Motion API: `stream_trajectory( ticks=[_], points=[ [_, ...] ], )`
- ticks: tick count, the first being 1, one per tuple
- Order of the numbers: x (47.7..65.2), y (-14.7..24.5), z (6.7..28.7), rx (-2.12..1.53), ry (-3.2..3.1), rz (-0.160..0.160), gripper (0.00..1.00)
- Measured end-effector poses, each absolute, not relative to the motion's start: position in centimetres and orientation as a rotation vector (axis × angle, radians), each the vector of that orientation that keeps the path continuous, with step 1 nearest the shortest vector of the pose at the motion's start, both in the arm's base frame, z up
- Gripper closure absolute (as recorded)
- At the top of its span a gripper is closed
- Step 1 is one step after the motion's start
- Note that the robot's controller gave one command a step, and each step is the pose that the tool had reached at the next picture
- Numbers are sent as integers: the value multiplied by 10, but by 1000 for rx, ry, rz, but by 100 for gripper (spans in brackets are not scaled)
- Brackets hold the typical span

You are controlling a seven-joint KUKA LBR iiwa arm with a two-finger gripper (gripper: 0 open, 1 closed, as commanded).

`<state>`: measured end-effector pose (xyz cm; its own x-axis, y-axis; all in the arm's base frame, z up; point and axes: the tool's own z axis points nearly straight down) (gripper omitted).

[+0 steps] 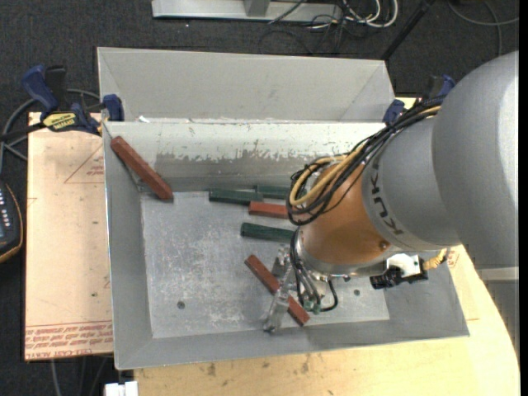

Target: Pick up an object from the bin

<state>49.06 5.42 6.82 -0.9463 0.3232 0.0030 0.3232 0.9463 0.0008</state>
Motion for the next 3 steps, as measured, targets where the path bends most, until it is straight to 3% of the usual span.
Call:
stream_trajectory(
  ticks=[1,2,3],
  points=[
    [491,55,68,-514,-3099,-2,0],
    [492,54,69,-516,-3100,-3,100],
    [494,55,200,-512,-3108,-5,100]
  ],
)
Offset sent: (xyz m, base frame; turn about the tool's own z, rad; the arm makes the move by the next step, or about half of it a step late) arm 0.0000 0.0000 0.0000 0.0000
